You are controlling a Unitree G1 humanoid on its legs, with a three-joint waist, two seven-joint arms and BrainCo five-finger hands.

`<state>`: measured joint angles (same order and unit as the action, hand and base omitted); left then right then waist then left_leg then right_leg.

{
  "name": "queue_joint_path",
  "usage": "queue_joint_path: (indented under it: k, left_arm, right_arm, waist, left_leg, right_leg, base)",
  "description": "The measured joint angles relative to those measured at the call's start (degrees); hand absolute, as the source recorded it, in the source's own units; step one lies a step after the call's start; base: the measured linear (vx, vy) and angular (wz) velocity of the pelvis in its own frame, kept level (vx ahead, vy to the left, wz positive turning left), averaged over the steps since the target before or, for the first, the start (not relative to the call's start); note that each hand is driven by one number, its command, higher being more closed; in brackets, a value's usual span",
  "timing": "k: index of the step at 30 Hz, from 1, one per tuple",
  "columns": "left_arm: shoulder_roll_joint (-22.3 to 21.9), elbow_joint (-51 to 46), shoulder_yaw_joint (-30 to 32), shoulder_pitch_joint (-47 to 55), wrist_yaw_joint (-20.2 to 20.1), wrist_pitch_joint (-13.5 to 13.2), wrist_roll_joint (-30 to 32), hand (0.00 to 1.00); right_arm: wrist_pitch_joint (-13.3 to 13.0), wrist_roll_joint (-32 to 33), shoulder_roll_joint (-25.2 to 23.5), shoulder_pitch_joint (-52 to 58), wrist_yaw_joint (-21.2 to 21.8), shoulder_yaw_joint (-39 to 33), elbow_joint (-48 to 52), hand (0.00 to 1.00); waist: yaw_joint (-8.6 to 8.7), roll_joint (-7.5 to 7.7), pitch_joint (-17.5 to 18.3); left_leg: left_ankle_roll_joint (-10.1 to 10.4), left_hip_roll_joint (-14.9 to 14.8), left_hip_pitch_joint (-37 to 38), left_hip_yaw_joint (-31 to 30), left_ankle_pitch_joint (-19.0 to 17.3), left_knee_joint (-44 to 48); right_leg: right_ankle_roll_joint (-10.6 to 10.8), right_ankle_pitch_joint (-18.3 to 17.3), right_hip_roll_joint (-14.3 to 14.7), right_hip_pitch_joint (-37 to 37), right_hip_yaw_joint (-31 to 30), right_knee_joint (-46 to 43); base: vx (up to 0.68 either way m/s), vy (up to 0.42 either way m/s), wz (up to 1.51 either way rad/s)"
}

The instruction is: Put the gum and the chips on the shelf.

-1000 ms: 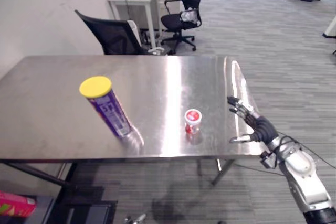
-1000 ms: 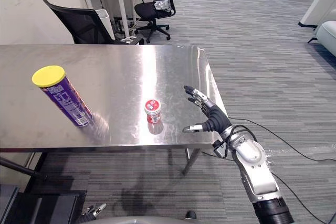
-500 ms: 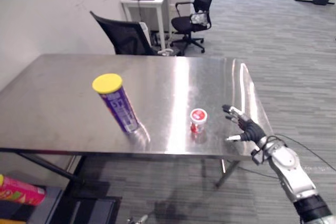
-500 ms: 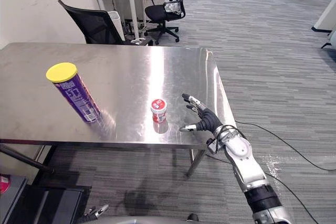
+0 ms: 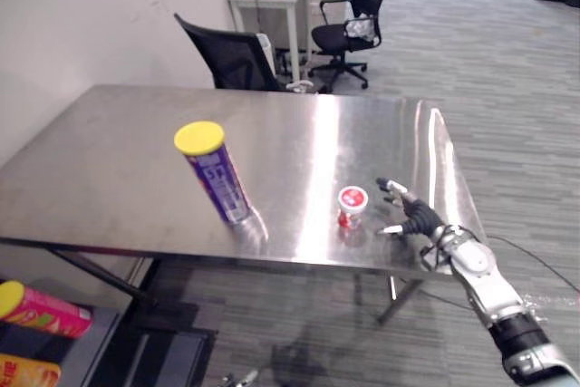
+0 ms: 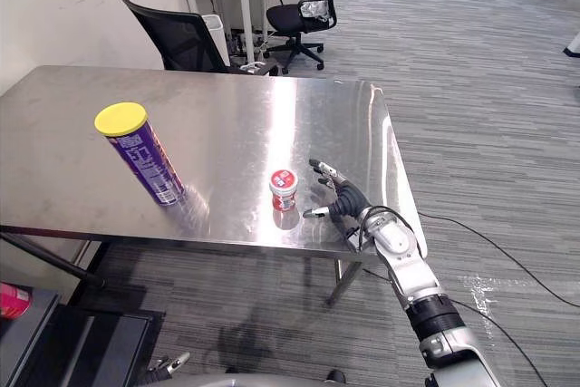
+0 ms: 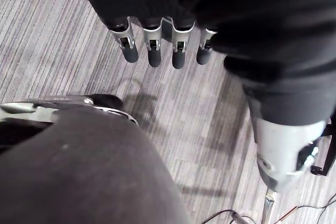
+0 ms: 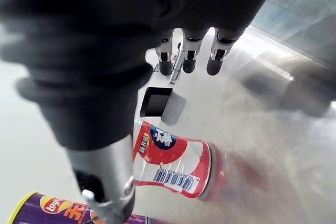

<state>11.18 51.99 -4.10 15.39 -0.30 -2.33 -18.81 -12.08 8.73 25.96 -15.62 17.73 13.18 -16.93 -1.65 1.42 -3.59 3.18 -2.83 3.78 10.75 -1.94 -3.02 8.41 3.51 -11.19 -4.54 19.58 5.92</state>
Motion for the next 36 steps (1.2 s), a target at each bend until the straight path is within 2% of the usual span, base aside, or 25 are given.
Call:
queue_joint_path:
  k: [10, 26, 28, 29, 36]
  left_arm:
    - [0.0, -0.1, -0.1, -0.3, 0.0, 0.1, 0.0, 0.00]
    - [-0.1, -0.7, -0.1, -0.6, 0.1, 0.4, 0.0, 0.00]
    - [-0.1, -1.0, -0.1, -0.6, 0.1, 0.3, 0.0, 0.00]
    - [-0.1, -1.2, -0.1, -0.6, 0.2, 0.3, 0.0, 0.00]
    - [-0.2, -1.2, 0.0, -0.5, 0.6, 0.3, 0.0, 0.00]
  right_arm:
    - [-0.1, -2.1, -0.4, -5.0, 0.0, 3.2, -4.3, 0.00]
    - [-0.7, -2.1, -4.4, -10.7, -2.3, 5.4, -9.0, 0.00]
    - [-0.7, -2.1, -4.6, -11.5, -2.3, 5.9, -9.5, 0.00]
    - [-0.7, -2.1, -4.6, -11.8, -2.3, 6.1, -9.5, 1.00]
    - [-0.7, -1.9, -7.0, -12.5, -1.2, 8.2, -8.0, 1.00]
  waist:
    - [-0.29, -0.10, -1.4]
    - [-0.89, -0.28, -2.8]
    - [-1.39, -0.31, -3.2]
    - [-1.76, -0.33, -3.3]
    - [-2.12, -0.32, -3.6]
  left_leg:
    - [-0.1, 0.1, 0.7, -0.4, 0.3, -0.9]
    - [-0.1, 0.3, 0.6, -1.9, 1.5, -2.0]
    - [-0.2, 0.3, 0.6, -1.9, 1.6, -2.0]
    - [-0.2, 0.3, 0.6, -1.9, 1.6, -2.0]
    - [-0.2, 0.3, 0.6, -1.9, 1.6, -2.2]
  right_leg:
    - [0.0, 0.0, 0.0, -0.6, 0.5, 0.1]
    - [0.0, 0.0, 0.0, -0.9, 2.0, 0.1]
    - [0.0, 0.0, 0.0, -1.0, 2.0, 0.1]
    - [0.0, 0.0, 0.0, -1.0, 2.0, 0.1]
    - [0.0, 0.0, 0.0, -0.8, 2.0, 0.1]
  base:
    - [0.00, -0.004, 0.01]
    - [-0.01, -0.007, 0.03]
    - [-0.01, -0.007, 0.04]
    - [0.00, 0.000, 0.00]
    - [0.00, 0.000, 0.00]
